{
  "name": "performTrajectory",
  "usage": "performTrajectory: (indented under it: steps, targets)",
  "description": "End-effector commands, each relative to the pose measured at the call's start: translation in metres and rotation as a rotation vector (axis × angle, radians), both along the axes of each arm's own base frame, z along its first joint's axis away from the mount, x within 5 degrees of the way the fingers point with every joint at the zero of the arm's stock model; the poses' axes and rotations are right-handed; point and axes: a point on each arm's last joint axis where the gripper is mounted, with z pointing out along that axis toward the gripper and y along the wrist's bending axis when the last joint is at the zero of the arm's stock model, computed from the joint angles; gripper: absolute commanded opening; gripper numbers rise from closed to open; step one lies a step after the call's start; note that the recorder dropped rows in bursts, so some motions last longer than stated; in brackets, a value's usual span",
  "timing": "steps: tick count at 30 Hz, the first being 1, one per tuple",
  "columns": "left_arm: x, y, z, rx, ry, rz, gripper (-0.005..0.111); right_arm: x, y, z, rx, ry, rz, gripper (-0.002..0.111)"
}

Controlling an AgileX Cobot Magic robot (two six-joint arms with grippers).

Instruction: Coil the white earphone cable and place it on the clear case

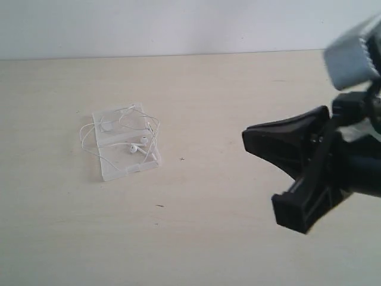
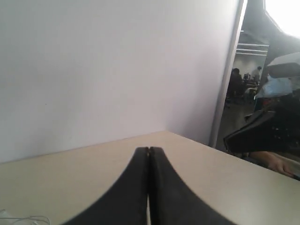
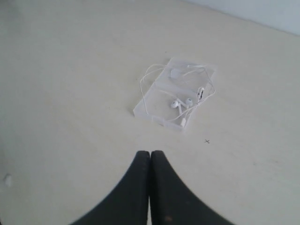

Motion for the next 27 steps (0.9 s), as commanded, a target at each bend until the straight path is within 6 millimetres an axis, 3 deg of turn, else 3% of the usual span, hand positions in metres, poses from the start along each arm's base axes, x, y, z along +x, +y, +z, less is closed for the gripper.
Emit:
performTrajectory:
  steps: [1,5,9,14,20,22,25,27]
  targets:
    - [-0.005,-0.001,0.003,-0.058,-0.007,-0.003,0.000,-0.012,-0.021,-0.026,0.111,-0.110,-0.055,0.000]
    - [-0.007,0.011,0.018,-0.266,-0.087,0.088,0.000,-0.016,-0.029,-0.046,0.125,-0.134,-0.077,0.000]
    - [-0.008,0.016,0.025,-0.409,-0.101,0.090,0.000,-0.016,-0.030,-0.049,0.140,-0.129,-0.087,0.000]
    - [-0.007,0.008,0.015,-0.234,-0.063,0.072,0.000,-0.016,-0.030,-0.049,0.140,-0.129,-0.087,0.000]
    - [-0.007,0.007,0.012,-0.200,-0.054,0.067,0.000,-0.016,-0.030,-0.049,0.141,-0.127,-0.088,0.000]
    - [-0.007,0.007,0.012,-0.149,-0.084,0.087,0.000,-0.016,-0.030,-0.049,0.141,-0.127,-0.088,0.000]
    - [-0.022,0.001,0.013,-0.036,-0.219,-0.001,0.000,-0.016,-0.030,-0.049,0.141,-0.127,-0.088,0.000]
    - [-0.027,0.004,0.013,0.039,-0.291,0.054,0.000,-0.016,-0.030,-0.049,0.141,-0.127,-0.088,0.000]
